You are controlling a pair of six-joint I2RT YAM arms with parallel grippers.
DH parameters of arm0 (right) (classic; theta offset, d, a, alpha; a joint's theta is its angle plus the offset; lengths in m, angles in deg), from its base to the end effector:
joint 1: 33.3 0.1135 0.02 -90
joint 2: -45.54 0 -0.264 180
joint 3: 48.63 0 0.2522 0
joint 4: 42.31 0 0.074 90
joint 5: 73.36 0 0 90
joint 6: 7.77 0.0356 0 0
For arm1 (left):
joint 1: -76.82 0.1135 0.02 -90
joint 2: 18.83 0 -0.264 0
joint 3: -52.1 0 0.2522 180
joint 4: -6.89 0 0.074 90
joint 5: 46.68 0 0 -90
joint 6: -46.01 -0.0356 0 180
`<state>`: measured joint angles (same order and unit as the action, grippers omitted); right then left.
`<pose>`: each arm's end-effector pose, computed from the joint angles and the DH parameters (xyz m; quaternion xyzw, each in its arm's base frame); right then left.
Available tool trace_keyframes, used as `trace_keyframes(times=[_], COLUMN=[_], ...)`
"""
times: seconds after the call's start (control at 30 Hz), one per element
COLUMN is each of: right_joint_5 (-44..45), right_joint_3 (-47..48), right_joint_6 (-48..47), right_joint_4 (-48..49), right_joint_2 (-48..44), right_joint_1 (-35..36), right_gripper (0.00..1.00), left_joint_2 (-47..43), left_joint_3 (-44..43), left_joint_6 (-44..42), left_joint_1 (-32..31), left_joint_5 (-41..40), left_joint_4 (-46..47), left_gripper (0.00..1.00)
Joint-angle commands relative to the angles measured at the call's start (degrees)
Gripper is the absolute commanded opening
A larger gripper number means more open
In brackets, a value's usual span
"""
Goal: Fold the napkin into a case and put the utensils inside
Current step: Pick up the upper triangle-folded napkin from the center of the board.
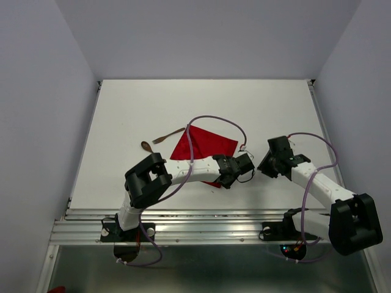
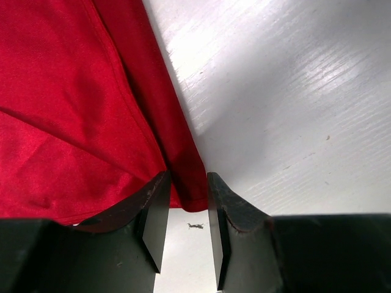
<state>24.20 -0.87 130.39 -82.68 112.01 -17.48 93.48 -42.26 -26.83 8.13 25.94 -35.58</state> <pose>0.2030 0.0526 0.1809 0.2847 0.9188 0.0870 0.2593 0.1602 -0.3813 0.1861 0.3807 0.8775 -0.0649 0.2843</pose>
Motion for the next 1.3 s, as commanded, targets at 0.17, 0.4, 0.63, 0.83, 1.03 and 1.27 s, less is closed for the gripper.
trace_keyframes(times=[0.17,0.4,0.63,0.83,1.03,1.27], right_joint_5=[0.5,1.0,1.8,2.1,2.0,2.6], right_joint_3=[0.6,0.8,1.4,1.9,1.8,1.4], right_joint_6=[-0.3,-0.4,-0.2,-0.1,0.3,0.2], right_joint_4=[-0.1,-0.6,-1.2,-1.5,-1.5,-2.7], right_joint_2=[-2.1,-2.3,-2.7,-2.4,-2.8,-4.0], right_joint_1=[-0.3,-0.3,-0.3,-0.3,-0.3,-0.3], right_gripper=[0.33,0.33,0.33,0.33,0.33,0.36], left_joint_2=[1.2,1.3,-2.8,-6.6,-4.9,-3.5], left_joint_3=[1.2,2.0,1.3,0.5,0.2,2.3], left_joint_6=[-0.6,-0.4,0.1,0.8,0.8,0.7], left_joint_1=[-0.4,-0.4,-0.3,-0.4,-0.4,-0.4], left_joint_5=[0.6,0.1,-1.8,-3.2,-4.7,-2.1], left_joint_4=[1.2,1.6,0.3,-0.3,-1.1,1.1], left_gripper=[0.43,0.42,0.42,0.42,0.50,0.58])
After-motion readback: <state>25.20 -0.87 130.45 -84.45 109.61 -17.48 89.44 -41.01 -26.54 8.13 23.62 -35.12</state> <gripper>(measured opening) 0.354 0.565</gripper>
